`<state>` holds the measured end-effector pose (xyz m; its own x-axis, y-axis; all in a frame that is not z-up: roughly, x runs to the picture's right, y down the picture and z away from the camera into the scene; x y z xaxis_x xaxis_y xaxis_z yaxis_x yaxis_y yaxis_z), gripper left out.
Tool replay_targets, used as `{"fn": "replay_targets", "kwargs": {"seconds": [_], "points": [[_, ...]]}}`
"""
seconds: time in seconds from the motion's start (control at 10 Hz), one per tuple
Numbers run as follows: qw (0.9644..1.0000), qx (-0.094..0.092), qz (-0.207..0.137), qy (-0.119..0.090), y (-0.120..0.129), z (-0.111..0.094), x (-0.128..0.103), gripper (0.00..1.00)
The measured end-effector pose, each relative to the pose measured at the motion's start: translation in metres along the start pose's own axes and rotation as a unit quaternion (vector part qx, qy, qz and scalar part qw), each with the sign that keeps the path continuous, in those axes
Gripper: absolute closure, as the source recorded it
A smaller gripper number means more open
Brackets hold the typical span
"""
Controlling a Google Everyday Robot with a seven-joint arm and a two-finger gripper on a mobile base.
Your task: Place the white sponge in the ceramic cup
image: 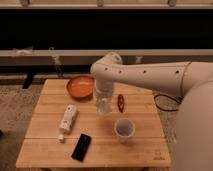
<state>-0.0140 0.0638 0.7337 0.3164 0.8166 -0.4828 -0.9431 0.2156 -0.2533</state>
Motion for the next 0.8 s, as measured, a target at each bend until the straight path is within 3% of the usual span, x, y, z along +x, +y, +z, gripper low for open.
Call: {"fn": "replay_targets", "kwargs": {"seconds": [0.5, 0.6, 0.8], "points": [[0.9984, 0.015, 0.043, -0.034, -0.029, -0.033, 0.048, 1.0], [0.9974, 0.017, 0.059, -0.039, -0.037, -0.04, 0.059, 0.97], [0.9964, 0.013, 0.071, -0.043, -0.038, -0.044, 0.068, 0.81]]}}
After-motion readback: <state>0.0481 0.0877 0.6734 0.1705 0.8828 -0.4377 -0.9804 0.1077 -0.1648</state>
